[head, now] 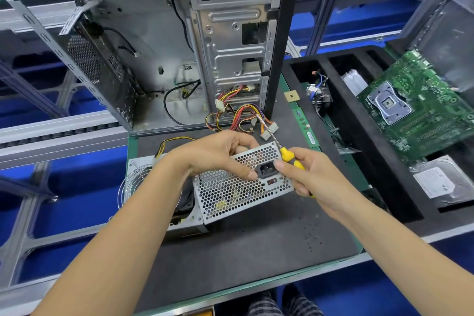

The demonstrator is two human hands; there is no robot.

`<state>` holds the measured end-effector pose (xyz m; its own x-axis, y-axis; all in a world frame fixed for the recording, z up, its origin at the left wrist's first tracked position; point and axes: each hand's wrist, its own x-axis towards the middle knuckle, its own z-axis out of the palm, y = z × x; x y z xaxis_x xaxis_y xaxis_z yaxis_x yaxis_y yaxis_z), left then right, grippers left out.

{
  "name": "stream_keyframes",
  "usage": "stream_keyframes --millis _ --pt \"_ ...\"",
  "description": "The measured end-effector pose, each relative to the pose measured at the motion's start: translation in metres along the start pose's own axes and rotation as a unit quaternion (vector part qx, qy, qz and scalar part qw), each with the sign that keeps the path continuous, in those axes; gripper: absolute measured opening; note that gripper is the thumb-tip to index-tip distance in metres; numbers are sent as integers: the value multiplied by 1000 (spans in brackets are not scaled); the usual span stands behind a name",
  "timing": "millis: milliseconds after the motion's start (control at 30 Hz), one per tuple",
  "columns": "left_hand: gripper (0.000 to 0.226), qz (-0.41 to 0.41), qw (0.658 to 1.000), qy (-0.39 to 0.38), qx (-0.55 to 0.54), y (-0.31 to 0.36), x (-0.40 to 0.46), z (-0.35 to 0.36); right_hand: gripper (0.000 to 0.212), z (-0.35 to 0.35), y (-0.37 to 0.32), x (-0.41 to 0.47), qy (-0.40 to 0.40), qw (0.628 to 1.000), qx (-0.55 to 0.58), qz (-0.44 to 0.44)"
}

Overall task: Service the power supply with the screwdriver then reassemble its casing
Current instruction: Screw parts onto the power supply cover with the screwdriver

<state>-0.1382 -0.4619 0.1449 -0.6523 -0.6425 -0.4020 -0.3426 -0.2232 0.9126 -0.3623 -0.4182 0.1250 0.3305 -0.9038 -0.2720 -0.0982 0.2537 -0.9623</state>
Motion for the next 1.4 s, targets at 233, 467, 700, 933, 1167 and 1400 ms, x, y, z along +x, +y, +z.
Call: stream_keyframes --millis 233,467,700,933,1167,1400 --pt "37 0 991 80 103 13 1 6 16 1 -1 -1 -5 1000 16 15" --pt "22 15 992 63 109 17 12 13 5 -2 -1 -4 -19 999 39 17" --pt "16 25 997 45 58 9 16 15 16 -5 0 -6 -40 998 45 15" --pt "18 27 997 56 41 9 18 12 21 -3 -1 -4 -20 999 42 16" --pt "16 27 998 51 39 7 18 13 36 -6 2 -2 -33 999 37 12" --pt "11 38 997 51 49 6 16 14 29 -6 5 1 -44 998 51 3"
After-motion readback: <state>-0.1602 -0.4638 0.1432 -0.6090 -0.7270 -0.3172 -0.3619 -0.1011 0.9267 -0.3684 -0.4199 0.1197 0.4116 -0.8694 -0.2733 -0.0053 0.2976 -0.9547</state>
